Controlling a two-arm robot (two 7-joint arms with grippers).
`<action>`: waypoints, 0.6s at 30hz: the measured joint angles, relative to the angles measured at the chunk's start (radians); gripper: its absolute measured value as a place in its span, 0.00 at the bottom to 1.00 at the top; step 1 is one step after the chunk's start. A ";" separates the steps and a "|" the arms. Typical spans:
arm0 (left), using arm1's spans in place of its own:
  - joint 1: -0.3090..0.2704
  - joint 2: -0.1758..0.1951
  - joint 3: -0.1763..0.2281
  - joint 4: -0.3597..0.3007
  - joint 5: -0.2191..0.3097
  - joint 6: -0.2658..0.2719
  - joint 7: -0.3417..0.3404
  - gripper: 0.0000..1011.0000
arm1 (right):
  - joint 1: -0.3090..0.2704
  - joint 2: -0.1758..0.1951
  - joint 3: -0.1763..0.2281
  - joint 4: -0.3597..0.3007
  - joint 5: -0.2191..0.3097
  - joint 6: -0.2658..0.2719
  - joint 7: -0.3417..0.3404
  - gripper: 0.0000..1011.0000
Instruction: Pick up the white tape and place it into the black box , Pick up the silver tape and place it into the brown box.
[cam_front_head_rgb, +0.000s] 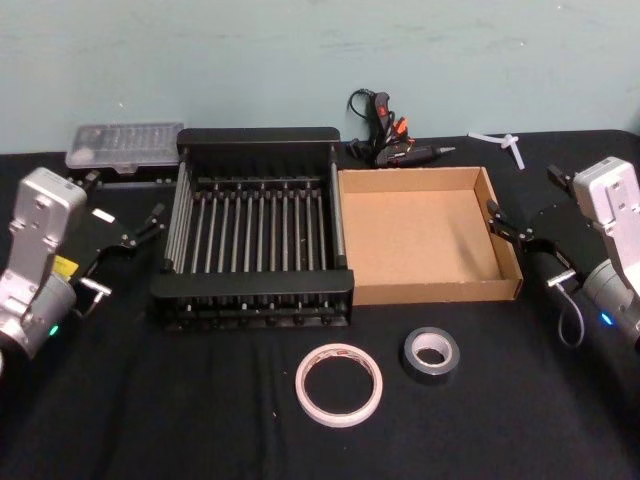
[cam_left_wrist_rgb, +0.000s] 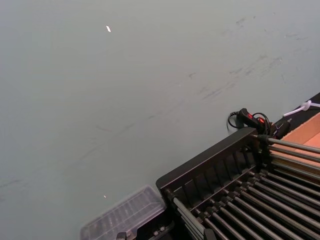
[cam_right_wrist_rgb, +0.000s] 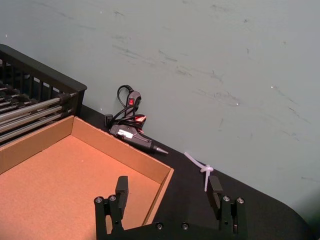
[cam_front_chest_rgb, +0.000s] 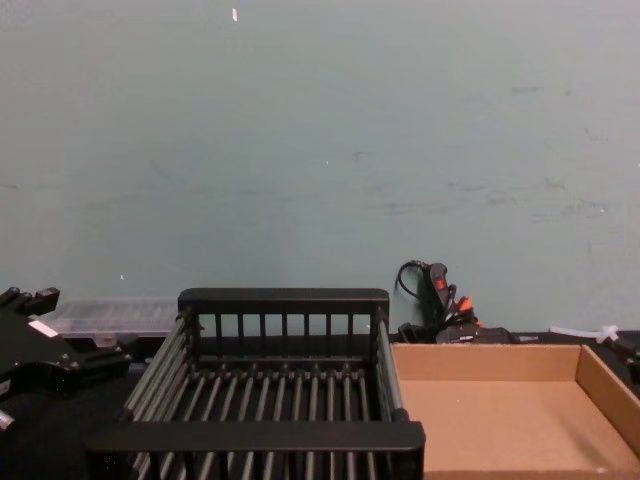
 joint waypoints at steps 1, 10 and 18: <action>0.000 0.000 0.000 0.000 0.000 0.000 0.000 0.99 | 0.000 0.000 0.000 0.000 0.000 0.000 0.000 0.99; 0.000 0.000 0.000 0.000 0.000 0.000 0.000 0.99 | 0.000 0.000 0.000 0.000 0.000 0.000 0.000 0.99; 0.000 0.000 0.000 0.000 0.000 0.000 0.000 0.99 | 0.000 0.000 0.000 0.000 0.000 0.000 0.000 0.99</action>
